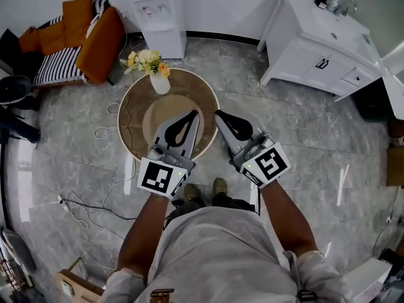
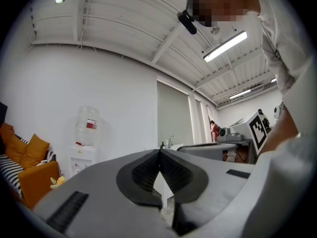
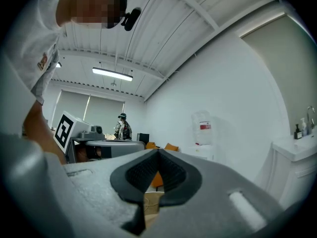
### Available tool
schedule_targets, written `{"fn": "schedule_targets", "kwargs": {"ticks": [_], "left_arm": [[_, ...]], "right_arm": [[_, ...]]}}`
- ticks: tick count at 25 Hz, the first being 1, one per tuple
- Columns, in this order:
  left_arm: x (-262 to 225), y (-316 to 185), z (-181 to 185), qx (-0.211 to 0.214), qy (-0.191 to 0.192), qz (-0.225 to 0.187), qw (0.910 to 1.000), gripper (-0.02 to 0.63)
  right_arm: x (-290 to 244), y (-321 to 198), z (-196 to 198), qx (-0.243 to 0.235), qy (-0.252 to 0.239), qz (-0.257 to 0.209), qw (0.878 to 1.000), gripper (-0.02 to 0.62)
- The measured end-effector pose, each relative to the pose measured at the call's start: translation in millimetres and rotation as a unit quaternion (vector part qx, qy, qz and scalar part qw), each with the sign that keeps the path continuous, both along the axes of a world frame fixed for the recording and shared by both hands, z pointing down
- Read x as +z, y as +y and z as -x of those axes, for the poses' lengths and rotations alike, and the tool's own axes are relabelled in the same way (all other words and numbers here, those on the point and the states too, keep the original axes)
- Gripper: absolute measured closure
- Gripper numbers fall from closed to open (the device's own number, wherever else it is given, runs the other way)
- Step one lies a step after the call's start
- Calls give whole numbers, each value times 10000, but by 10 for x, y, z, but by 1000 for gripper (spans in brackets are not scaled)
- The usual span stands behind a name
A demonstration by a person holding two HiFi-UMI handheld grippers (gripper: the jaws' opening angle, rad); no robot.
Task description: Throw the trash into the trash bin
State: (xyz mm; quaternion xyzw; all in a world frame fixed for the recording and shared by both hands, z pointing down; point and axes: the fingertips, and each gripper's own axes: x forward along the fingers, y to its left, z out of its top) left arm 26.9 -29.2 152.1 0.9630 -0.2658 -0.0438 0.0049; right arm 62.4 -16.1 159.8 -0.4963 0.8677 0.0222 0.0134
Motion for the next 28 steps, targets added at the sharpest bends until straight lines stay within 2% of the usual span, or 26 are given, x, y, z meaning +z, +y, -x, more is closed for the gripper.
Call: {"fn": "schedule_targets", "kwargs": {"ticks": [9, 28], "left_arm": [[-43, 38, 109, -94, 41, 31, 9999, 606], [-57, 89, 39, -16, 193, 66, 9998, 606]], "right_arm": [[-55, 9, 136, -143, -17, -25, 9999, 595], [-49, 108, -11, 64, 1, -11, 10000, 595]]}}
